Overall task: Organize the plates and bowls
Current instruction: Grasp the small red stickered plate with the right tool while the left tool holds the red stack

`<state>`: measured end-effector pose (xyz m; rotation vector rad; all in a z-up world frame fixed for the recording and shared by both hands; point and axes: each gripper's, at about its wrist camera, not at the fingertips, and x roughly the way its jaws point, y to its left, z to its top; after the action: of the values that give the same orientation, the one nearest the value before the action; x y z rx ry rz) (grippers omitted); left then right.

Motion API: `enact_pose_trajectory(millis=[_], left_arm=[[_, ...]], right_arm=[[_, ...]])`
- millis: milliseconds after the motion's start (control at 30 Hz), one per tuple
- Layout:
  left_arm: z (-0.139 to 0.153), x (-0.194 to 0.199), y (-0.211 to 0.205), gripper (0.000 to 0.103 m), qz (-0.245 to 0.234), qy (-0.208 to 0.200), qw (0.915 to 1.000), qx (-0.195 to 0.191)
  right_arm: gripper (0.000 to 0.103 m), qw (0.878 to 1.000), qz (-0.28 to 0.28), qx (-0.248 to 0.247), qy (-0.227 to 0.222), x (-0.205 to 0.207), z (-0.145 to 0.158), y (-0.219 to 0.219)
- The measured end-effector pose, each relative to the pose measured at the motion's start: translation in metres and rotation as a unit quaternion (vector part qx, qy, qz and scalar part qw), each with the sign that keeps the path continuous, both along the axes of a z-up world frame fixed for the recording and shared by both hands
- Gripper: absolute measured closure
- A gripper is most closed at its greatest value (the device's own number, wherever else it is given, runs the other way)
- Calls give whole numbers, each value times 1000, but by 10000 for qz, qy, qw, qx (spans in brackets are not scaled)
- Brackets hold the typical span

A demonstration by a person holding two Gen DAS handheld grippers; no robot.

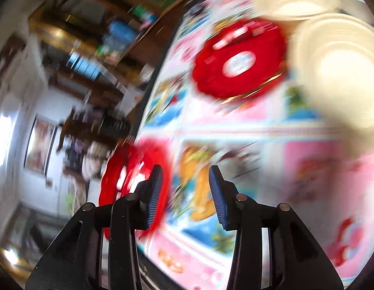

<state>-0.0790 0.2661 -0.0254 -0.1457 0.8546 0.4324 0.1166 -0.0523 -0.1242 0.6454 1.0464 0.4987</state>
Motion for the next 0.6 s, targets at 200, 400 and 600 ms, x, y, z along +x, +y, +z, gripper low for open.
enact_pose_trajectory(millis=[200, 400, 600], left_arm=[[39, -5, -20, 27, -451, -922, 9945, -229], [40, 18, -54, 23, -1517, -1073, 9768, -1062], [20, 51, -91, 23, -2147, -650, 9574, -1816]], right_arm=[[63, 9947, -937, 126, 396, 25, -7, -40], [63, 9882, -1330, 340, 678, 48, -14, -38], [62, 9805, -1698, 542, 827, 68, -30, -33]])
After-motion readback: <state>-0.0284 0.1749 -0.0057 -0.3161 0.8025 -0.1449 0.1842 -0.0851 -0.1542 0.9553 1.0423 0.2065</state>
